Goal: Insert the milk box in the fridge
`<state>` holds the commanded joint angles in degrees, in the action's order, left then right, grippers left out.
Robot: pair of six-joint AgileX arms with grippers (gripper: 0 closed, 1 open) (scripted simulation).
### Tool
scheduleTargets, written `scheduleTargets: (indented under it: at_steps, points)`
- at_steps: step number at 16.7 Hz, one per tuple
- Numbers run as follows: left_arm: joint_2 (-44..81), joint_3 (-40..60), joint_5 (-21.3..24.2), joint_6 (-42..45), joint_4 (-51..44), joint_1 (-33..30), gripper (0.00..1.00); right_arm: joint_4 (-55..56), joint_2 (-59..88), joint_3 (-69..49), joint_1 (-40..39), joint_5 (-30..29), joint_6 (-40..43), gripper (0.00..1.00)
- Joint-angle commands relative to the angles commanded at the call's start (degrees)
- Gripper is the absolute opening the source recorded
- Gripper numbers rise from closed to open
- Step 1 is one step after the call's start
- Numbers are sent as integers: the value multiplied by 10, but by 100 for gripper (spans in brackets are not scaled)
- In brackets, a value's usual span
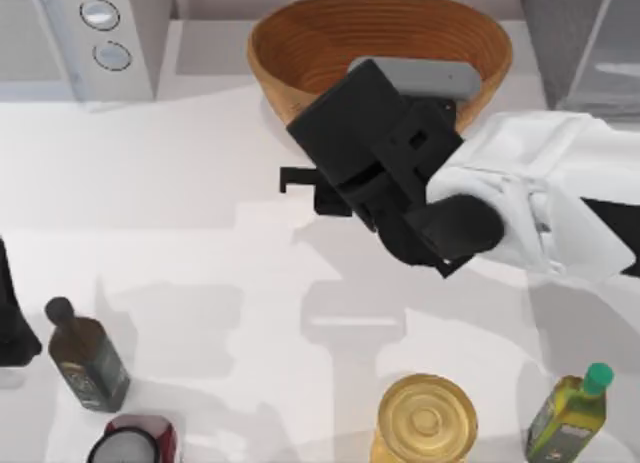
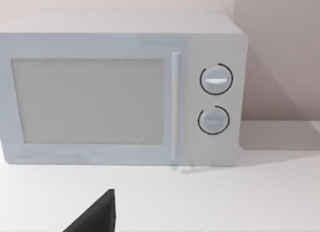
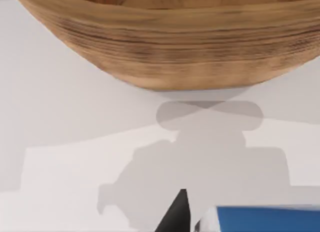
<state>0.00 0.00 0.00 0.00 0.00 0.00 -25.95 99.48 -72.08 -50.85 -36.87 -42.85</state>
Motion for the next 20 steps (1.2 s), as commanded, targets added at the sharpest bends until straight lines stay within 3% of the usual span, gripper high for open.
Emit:
scheduleTargets:
  at_steps: [11, 20]
  points:
    - [0, 0, 0, 0, 0, 0, 100, 5, -65, 54, 3, 11, 35, 0]
    - [0, 0, 0, 0, 0, 0, 100, 155, -517, 408, 204, 179, 204, 0]
